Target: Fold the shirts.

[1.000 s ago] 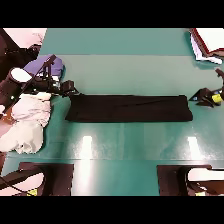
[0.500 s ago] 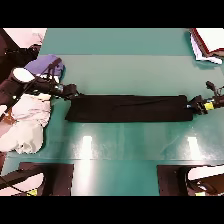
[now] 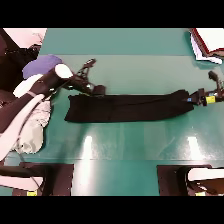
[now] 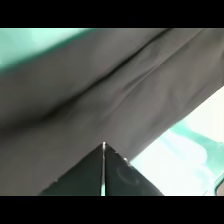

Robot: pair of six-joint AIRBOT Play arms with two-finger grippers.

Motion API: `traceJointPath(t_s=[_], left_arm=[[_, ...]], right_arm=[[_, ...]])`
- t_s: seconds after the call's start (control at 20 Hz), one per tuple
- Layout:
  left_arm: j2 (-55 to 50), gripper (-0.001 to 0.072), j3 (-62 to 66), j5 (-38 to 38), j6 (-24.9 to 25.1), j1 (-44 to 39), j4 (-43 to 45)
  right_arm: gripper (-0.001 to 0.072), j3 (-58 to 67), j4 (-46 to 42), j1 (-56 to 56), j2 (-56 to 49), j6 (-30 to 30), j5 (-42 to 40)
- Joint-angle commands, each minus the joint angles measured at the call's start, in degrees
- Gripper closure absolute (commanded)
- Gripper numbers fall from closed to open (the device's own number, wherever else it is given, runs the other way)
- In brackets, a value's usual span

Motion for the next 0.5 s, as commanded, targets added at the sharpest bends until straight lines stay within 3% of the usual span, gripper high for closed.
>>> traceJointPath(t_s=[0.0, 0.25, 0.45], left_arm=[[-10.75, 0.0679, 11.93, 1.40, -2.10, -6.23, 0.02], [-20.39, 0.0679, 18.60, 1.62, -3.17, -11.50, -0.20], [-22.29, 0.0679, 18.80, 3.39, -4.24, -12.24, -0.81]], right_arm=[[0.0700, 3.65, 4.35, 2.73, 7.04, 5.29, 1.44], [0.0700, 16.20, 4.33, 13.73, 10.64, 12.83, 2.71], [0.0700, 23.93, 2.32, 24.41, 10.54, 14.51, 2.05]])
